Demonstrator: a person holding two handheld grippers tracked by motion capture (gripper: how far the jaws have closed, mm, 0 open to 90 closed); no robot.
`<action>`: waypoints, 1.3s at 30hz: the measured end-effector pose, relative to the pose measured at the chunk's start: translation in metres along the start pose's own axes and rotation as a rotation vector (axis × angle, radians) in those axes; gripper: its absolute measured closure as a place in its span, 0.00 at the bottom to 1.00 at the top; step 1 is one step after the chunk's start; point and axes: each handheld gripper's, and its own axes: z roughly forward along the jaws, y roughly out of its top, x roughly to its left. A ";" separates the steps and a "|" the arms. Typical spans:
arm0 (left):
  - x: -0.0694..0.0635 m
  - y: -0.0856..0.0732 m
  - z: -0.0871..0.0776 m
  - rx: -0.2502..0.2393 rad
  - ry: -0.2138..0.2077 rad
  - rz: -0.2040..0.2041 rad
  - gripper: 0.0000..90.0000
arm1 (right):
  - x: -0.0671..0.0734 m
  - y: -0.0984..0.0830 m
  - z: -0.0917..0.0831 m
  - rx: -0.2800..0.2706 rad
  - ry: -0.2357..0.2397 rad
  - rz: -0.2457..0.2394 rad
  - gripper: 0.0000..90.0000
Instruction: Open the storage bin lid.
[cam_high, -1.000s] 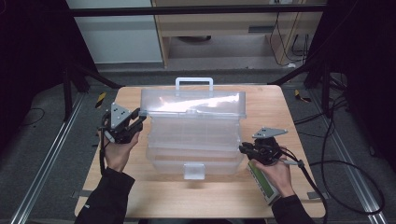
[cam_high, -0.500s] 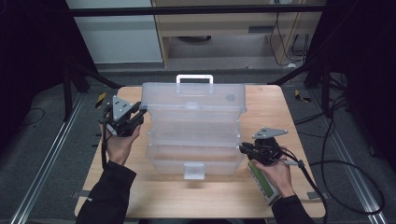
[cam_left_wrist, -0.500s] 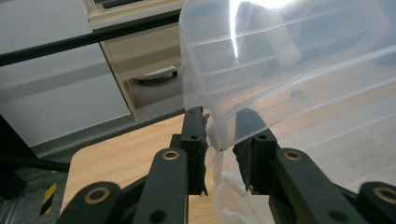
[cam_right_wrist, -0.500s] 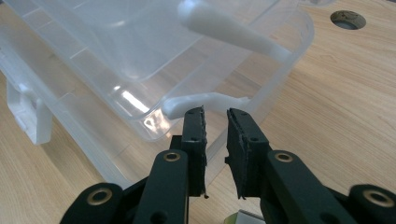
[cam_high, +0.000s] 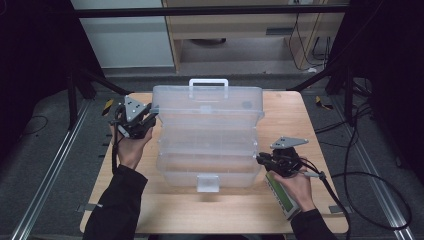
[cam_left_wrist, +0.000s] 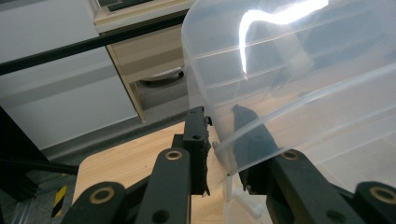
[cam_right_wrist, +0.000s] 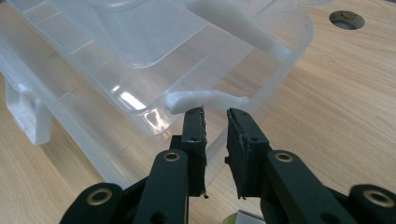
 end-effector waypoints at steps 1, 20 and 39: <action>0.001 0.000 0.001 -0.001 -0.004 -0.003 0.83 | 0.000 0.000 0.000 0.001 -0.001 0.000 0.85; 0.009 0.009 0.013 -0.024 -0.020 -0.021 0.84 | 0.001 0.002 0.004 0.006 -0.041 -0.008 0.84; 0.014 0.022 0.033 -0.009 -0.002 -0.026 0.84 | -0.001 0.003 0.004 -0.004 -0.048 -0.001 0.81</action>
